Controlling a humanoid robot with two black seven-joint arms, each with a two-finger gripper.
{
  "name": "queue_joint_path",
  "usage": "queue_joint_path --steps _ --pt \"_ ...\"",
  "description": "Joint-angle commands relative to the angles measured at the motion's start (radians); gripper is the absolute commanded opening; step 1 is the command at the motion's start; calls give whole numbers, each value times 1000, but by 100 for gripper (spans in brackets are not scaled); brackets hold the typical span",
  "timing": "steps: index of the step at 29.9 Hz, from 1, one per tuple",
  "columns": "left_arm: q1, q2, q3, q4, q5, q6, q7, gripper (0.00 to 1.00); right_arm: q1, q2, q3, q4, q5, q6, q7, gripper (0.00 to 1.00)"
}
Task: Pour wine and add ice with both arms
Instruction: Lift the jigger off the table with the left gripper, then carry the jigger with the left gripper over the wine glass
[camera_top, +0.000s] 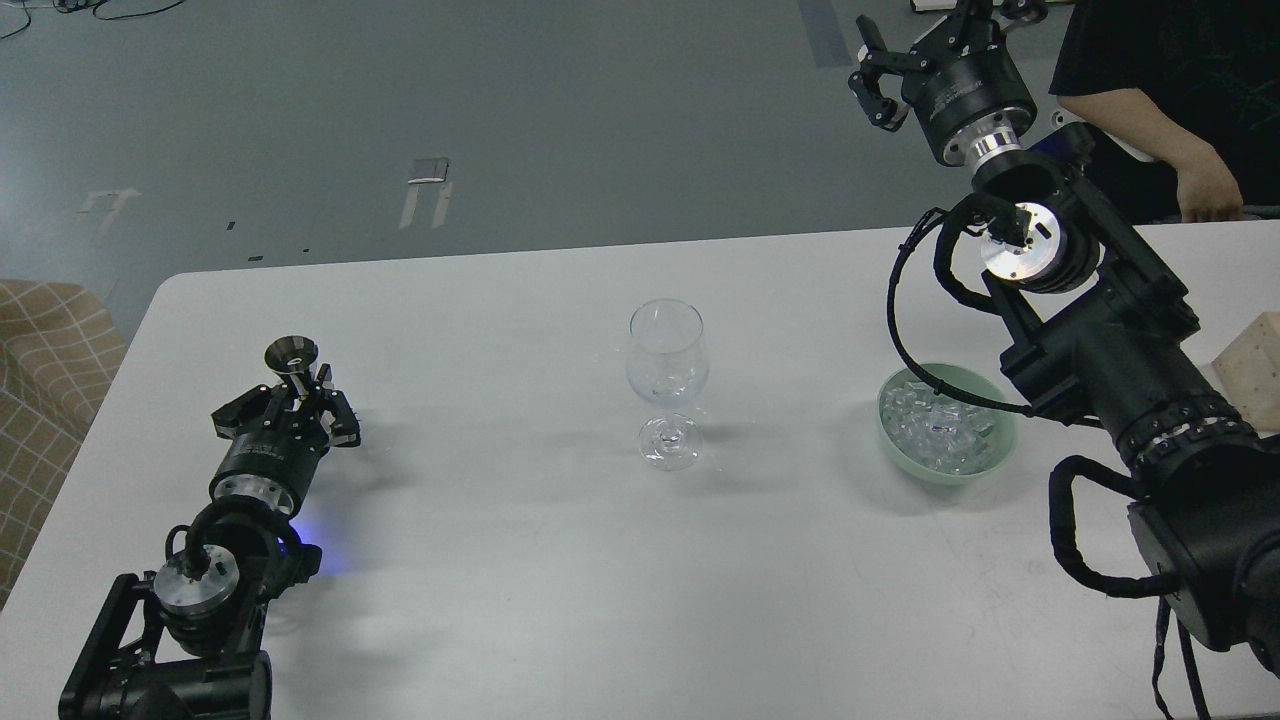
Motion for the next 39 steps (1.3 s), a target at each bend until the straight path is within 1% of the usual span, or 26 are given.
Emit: queue_joint_path --steps 1,3,6,8,10,13,16,19,21,22,25,31,35,39 --pt "-2 7 3 -35 -5 4 5 0 0 0 0 0 0 1 0 100" --pt "-1 17 10 -64 -3 7 13 0 0 0 0 -2 0 -1 0 100" --pt "-1 42 20 -115 -2 7 48 0 0 0 0 -2 0 -1 0 100" --pt "-1 70 21 -162 0 10 97 0 0 0 0 -2 0 1 0 100" --pt "1 91 23 -196 2 14 118 0 0 0 0 -2 0 1 0 100" --pt "5 111 33 -249 8 28 128 0 -2 0 0 -2 0 -1 0 100" --pt "5 143 101 -296 12 51 137 0 0 0 0 -2 0 -1 0 100" --pt "7 160 147 -319 12 54 145 0 -2 0 0 -2 0 -1 0 100" --pt "7 159 168 -331 12 54 165 0 -2 0 0 -2 0 -1 0 100" --pt "7 157 180 -337 12 56 183 0 -2 0 0 -2 0 -1 0 100" --pt "7 156 205 -351 12 57 203 0 -8 0 0 0 0 -1 0 100" --pt "4 157 274 -386 12 62 211 0 -9 0 0 2 0 1 0 100" --pt "-4 152 331 -415 12 108 211 0 -18 0 0 5 0 -1 0 100" --pt "-30 145 360 -431 12 125 226 0 -23 0 0 8 0 1 -2 100"
